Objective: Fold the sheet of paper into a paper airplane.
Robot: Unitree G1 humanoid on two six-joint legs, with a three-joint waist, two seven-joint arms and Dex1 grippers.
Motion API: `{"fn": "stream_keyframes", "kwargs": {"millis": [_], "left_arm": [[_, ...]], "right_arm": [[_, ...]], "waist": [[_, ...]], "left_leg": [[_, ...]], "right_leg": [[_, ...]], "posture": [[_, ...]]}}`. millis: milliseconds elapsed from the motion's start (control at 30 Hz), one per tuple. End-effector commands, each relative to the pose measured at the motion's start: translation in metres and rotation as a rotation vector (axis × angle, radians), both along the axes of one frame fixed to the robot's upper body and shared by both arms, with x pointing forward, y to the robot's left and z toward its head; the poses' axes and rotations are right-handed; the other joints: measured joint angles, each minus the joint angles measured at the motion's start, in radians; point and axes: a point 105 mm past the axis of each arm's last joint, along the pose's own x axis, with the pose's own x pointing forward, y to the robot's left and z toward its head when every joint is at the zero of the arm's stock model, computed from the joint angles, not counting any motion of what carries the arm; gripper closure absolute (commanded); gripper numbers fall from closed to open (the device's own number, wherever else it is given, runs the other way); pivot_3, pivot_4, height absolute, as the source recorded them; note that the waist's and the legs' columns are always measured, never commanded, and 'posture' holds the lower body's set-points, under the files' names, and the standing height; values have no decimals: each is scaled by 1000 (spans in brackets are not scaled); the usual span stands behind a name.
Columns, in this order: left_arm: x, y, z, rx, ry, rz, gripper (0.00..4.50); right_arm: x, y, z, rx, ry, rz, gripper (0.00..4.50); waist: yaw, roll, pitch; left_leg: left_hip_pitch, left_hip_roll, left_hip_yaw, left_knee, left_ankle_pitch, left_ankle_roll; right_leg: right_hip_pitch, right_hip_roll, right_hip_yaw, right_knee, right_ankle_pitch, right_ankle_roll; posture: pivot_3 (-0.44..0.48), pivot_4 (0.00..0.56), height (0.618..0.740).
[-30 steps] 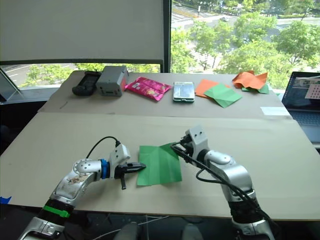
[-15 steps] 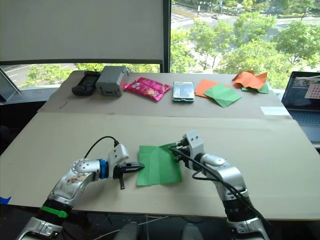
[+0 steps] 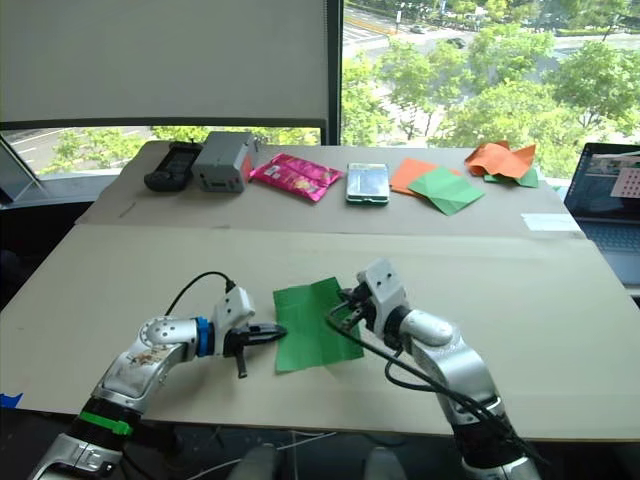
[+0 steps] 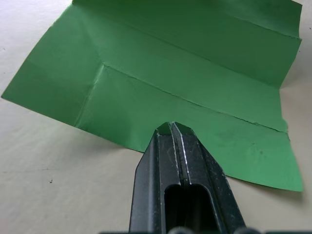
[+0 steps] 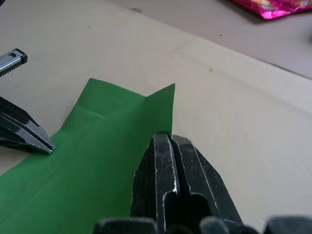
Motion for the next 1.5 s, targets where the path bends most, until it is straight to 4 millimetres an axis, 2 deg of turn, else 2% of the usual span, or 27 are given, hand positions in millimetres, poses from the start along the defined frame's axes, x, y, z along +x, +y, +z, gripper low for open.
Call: {"fn": "stream_keyframes", "kwargs": {"millis": [33,267,500,633,733,1000,1267,1500], "left_arm": [[3,-2,12,-10,-39,-19,4500],[2,-5,13,-7,-31,-50,4500],[7,-11,22,-9,-43,-87,4500],[23,-20,43,-53,-67,-101,4500],[34,-23,50,-71,-76,-85,4500],[44,-37,43,-49,-72,-110,4500],[55,-55,55,-80,-94,-133,4500],[46,-67,35,-17,-83,-195,4500]], "right_arm": [[-11,8,17,-140,-234,39,4482],[-26,12,-2,-415,-401,100,4482],[-30,13,-25,-537,-346,143,4482],[-29,10,-36,-585,-277,157,4482],[-32,12,-37,-622,-285,195,4482],[-33,17,-36,-637,-256,220,4482],[-34,18,-40,-647,-223,225,4482],[-35,19,-41,-651,-217,217,4482]], "waist": [[0,0,0],[0,0,0],[0,-1,1],[7,-3,2],[5,-3,2],[0,-3,2],[1,-4,2],[1,-4,2]], "left_leg": [[0,0,0,0,0,0],[0,0,0,0,0,0],[0,0,0,0,0,0],[-1,0,0,0,0,0],[-1,0,0,2,0,0],[0,0,0,3,5,7],[0,0,0,4,2,4],[0,0,0,4,5,7]], "right_leg": [[0,0,0,0,0,0],[0,0,0,-1,0,0],[0,0,0,-1,0,0],[1,0,-1,-1,0,0],[1,0,0,-1,0,0],[2,1,0,1,0,0],[2,1,0,2,0,1],[2,1,0,3,0,1]], "posture": [[0,150,720],[0,150,720],[0,150,720],[0,150,720],[0,150,720],[0,150,720],[0,150,720],[0,150,720]]}}
